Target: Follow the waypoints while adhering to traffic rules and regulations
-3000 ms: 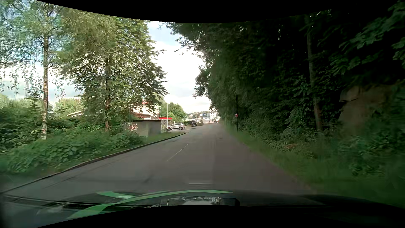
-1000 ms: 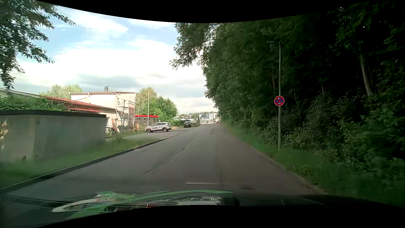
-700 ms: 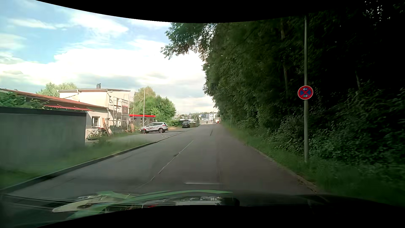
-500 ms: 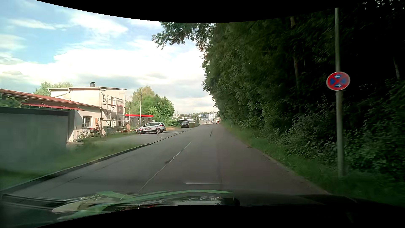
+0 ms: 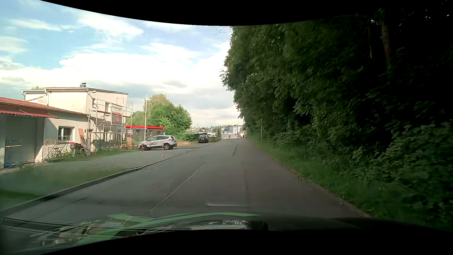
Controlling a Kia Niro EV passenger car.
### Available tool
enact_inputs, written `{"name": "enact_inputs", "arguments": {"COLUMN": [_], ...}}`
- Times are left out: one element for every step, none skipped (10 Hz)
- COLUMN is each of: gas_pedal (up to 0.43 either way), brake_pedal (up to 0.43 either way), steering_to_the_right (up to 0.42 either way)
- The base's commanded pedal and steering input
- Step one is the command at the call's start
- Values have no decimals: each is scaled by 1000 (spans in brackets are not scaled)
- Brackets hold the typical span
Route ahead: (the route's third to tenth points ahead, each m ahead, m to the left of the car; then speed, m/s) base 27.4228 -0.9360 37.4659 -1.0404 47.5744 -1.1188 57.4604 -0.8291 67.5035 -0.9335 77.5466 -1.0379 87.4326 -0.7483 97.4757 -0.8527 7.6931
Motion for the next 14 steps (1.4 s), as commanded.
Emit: {"name": "enact_inputs", "arguments": {"gas_pedal": [59,59,47,47,47,47,47,59,59,59,59,67,67,67], "brake_pedal": [0,0,0,0,0,0,0,0,0,0,0,0,0,0], "steering_to_the_right": [9,10,11,11,12,12,11,9,10,11,11,12,12,12]}}
